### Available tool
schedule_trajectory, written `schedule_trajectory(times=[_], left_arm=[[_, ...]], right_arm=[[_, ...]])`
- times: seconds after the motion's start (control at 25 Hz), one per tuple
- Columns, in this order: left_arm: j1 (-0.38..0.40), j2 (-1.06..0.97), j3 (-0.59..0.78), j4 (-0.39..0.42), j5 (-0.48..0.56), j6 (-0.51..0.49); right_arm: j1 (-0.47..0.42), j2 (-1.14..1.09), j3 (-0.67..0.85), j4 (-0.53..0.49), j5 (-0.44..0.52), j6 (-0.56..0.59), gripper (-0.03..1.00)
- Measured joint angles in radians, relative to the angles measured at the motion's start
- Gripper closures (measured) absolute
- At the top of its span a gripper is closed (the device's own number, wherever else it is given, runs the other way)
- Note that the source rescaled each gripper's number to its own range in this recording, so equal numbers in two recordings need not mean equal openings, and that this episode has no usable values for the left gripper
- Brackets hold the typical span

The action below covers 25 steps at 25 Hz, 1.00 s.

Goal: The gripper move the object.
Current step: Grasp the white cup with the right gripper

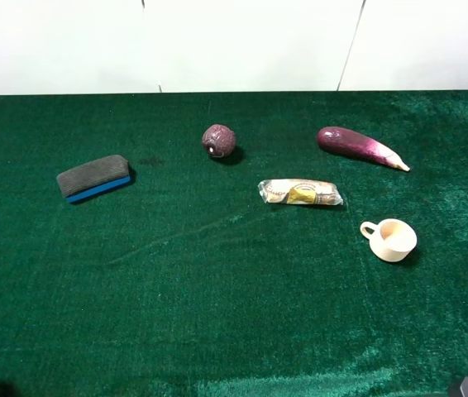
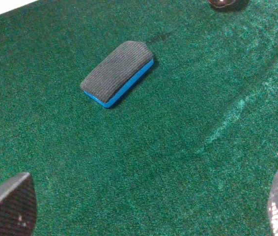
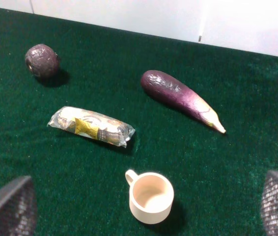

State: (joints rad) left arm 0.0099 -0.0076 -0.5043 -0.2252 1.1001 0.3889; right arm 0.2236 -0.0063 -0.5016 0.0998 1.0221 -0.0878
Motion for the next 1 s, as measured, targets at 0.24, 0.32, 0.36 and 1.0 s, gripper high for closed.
schedule_trajectory(times=[0.24, 0.32, 0.36, 1.0], left_arm=[[0.000, 0.000, 0.000, 0.000, 0.000, 0.000], [0.000, 0.000, 0.000, 0.000, 0.000, 0.000], [0.000, 0.000, 0.000, 0.000, 0.000, 0.000], [0.000, 0.000, 0.000, 0.000, 0.000, 0.000]], right_arm=[[0.000, 0.000, 0.000, 0.000, 0.000, 0.001, -0.03], [0.000, 0.000, 0.000, 0.000, 0.000, 0.001, -0.03], [0.000, 0.000, 0.000, 0.000, 0.000, 0.001, -0.03], [0.000, 0.000, 0.000, 0.003, 0.000, 0.004, -0.03]])
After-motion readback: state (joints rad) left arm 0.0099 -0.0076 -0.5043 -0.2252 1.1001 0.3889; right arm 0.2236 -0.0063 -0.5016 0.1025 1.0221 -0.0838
